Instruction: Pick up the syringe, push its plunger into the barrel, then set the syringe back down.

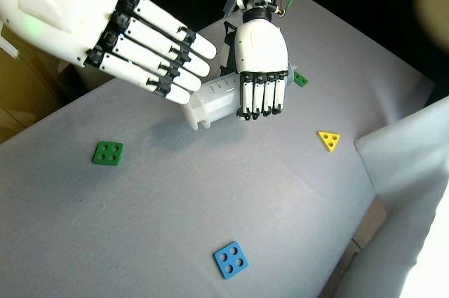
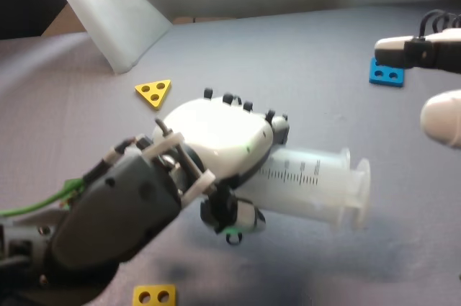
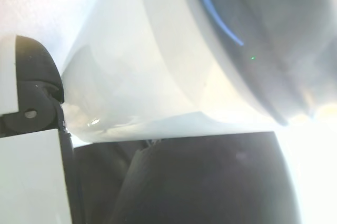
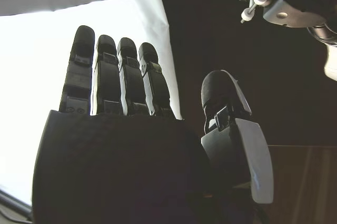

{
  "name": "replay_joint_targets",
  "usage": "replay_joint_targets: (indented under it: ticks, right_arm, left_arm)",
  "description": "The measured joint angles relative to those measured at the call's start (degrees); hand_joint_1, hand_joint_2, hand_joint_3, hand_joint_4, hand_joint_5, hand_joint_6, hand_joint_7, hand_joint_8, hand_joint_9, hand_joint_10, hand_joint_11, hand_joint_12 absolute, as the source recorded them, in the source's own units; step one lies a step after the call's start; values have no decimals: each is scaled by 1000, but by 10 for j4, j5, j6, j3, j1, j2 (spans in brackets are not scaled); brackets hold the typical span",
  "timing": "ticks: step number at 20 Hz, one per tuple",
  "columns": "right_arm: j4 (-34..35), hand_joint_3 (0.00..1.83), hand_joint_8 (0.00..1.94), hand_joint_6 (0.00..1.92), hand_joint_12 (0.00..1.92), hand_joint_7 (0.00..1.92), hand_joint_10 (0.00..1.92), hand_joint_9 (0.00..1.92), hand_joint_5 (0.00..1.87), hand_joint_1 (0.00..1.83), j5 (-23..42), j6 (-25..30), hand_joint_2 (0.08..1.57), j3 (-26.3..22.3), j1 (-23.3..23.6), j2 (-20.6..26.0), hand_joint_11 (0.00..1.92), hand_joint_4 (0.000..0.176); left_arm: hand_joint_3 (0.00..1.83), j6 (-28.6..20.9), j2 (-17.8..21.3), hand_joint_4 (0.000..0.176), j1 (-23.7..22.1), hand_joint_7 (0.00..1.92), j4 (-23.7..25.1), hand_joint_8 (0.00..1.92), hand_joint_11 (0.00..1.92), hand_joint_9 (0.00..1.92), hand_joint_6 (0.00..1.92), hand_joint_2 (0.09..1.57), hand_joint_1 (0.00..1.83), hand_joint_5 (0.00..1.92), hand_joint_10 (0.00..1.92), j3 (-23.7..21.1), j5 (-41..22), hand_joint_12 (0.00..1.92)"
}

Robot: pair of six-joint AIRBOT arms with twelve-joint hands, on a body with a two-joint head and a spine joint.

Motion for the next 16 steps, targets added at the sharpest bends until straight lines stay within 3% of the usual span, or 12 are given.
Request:
replay_joint_targets:
  ticks: [6, 13, 16]
  right_arm:
    - [0, 0, 3, 3, 376, 125, 5, 100, 156, 0, 0, -166, 1367, 0, 3, 0, 0, 0]
    - [0, 2, 4, 4, 356, 115, 6, 87, 162, 0, -1, -172, 1372, 0, 3, 0, 0, 0]
    - [0, 1, 2, 2, 333, 118, 6, 94, 161, 0, 2, -172, 1370, 0, 3, 0, 0, 0]
  left_arm:
    - [1, -34, -20, 0, 25, 546, 27, 1725, 260, 467, 1458, 1336, 1288, 642, 1780, 15, -7, 1780]
    - [0, -57, -24, 0, 42, 540, 38, 1737, 236, 455, 1491, 1343, 1284, 629, 1781, 15, -13, 1792]
    - [0, -58, -24, 0, 43, 552, 38, 1751, 258, 464, 1411, 1334, 1291, 650, 1768, 15, -16, 1751]
